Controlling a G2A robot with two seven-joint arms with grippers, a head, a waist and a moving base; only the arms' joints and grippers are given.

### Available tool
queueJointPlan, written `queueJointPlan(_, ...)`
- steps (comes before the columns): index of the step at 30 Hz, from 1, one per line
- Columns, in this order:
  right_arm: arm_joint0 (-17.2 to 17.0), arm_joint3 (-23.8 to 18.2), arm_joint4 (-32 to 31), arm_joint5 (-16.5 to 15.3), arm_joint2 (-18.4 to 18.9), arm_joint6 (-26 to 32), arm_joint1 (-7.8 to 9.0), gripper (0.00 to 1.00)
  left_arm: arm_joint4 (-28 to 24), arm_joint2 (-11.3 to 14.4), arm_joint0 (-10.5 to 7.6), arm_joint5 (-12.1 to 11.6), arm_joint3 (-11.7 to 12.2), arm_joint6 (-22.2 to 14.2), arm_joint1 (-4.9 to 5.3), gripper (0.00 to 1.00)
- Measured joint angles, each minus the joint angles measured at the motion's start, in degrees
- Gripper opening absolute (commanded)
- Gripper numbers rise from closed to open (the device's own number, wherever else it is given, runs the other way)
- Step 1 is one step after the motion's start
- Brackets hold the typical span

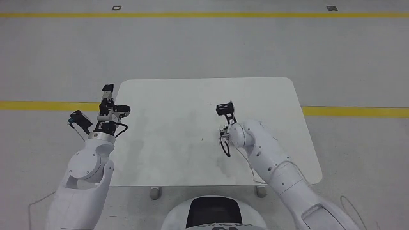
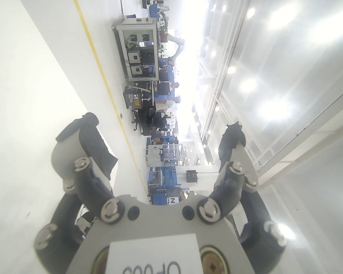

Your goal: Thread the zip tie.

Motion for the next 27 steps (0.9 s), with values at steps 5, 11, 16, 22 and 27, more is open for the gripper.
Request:
queueJointPlan(5, -3.2, -4.8, 2.3, -3.6, 4.2, -0.3, 1.24, 0.0, 0.0, 0.0, 0.0, 0.0, 0.0, 0.0, 0.0, 1.0)
queueJointPlan(11, -6.6, -9.0, 6.0, -7.8, 9.1, -1.6, 2.48, 0.0, 0.0, 0.0, 0.0, 0.0, 0.0, 0.0, 0.0, 1.0)
queueJointPlan(16, -9.2, -12.0, 9.3, -11.5, 13.1, -2.7, 3.49, 0.0, 0.0, 0.0, 0.0, 0.0, 0.0, 0.0, 0.0, 1.0)
queueJointPlan(22, -10.8, -12.0, 18.6, -21.2, 19.1, -1.5, 4.85, 0.0, 0.0, 0.0, 0.0, 0.0, 0.0, 0.0, 0.0, 1.0)
queueJointPlan(27, -10.4, -9.3, 26.5, -28.1, 22.9, 0.5, 5.81, 0.0, 0.0, 0.0, 0.0, 0.0, 0.0, 0.0, 0.0, 1.0)
